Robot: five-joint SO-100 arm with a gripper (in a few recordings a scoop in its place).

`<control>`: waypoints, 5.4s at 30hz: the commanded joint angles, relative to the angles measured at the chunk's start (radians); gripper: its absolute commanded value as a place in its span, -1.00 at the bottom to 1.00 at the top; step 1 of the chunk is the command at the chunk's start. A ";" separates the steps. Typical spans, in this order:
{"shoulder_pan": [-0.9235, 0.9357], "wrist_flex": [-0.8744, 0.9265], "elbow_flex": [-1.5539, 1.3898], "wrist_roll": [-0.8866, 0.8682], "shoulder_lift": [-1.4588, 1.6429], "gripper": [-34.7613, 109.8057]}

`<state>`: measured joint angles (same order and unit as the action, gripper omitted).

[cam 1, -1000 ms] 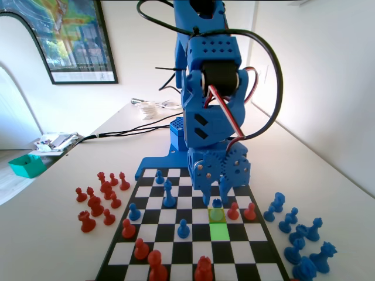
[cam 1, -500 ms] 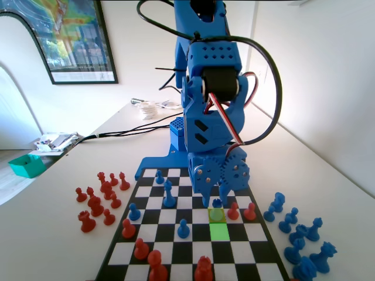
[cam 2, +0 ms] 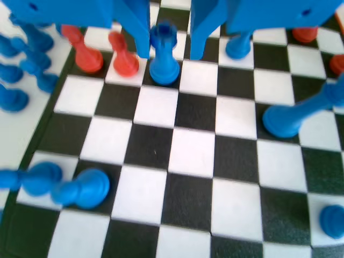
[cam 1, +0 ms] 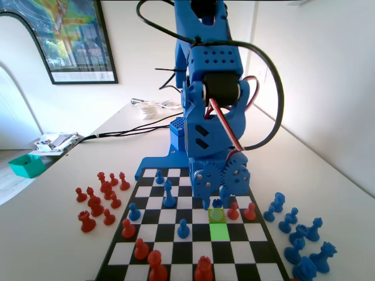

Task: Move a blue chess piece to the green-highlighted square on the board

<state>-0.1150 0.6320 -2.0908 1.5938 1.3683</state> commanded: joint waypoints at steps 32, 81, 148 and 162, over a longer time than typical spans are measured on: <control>0.014 0.100 0.192 -0.052 0.023 -0.51; 0.012 0.083 0.265 -0.155 -0.023 -0.15; 0.150 0.957 -0.081 0.215 1.606 -0.51; 0.155 0.942 -0.084 0.202 1.672 -0.51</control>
<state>0.0353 1.5907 -2.1737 1.7840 3.0189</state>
